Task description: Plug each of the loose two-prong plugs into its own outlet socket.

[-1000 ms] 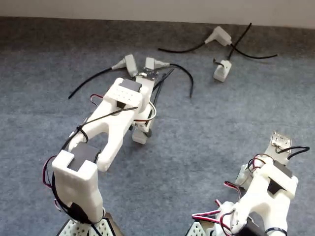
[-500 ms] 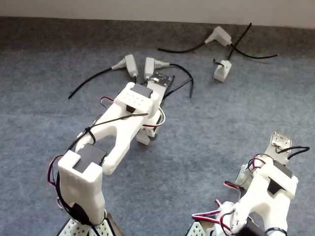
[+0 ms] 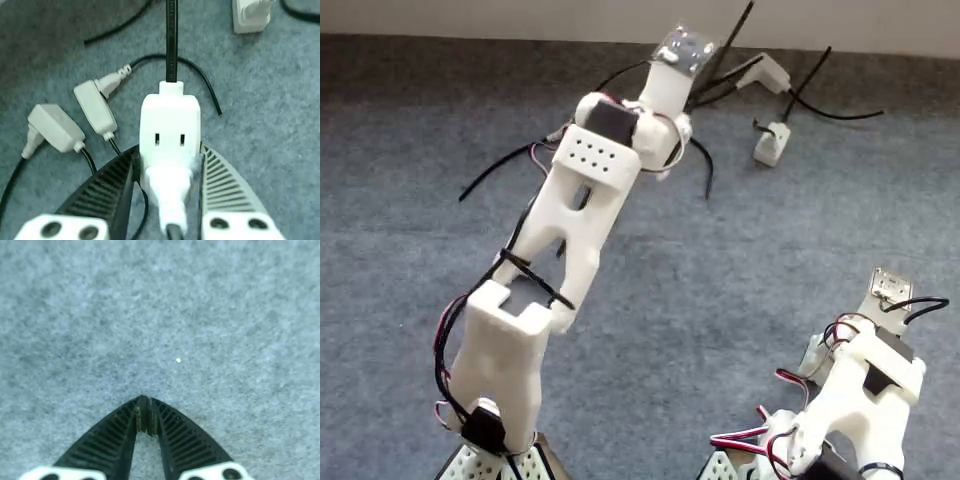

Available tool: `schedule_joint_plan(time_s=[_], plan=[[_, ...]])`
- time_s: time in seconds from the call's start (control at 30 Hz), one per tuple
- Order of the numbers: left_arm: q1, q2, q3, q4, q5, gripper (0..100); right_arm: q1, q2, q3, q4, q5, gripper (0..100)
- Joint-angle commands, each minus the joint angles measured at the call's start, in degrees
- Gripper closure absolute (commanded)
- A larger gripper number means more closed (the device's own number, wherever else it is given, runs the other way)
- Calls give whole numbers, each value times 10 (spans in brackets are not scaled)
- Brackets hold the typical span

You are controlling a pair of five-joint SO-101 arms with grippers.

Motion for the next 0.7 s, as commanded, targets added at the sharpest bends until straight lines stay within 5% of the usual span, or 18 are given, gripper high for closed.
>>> schedule_joint_plan(time_s=[0.0,0.33,0.67], plan=[[-17,86,-221,27,-10,995,-4,0,3,-19,-5,991],[-63,295,-302,-128,-60,963,-4,0,3,-19,-5,991],[-63,360,-305,-131,-58,777,-4,0,3,-19,-5,991]])
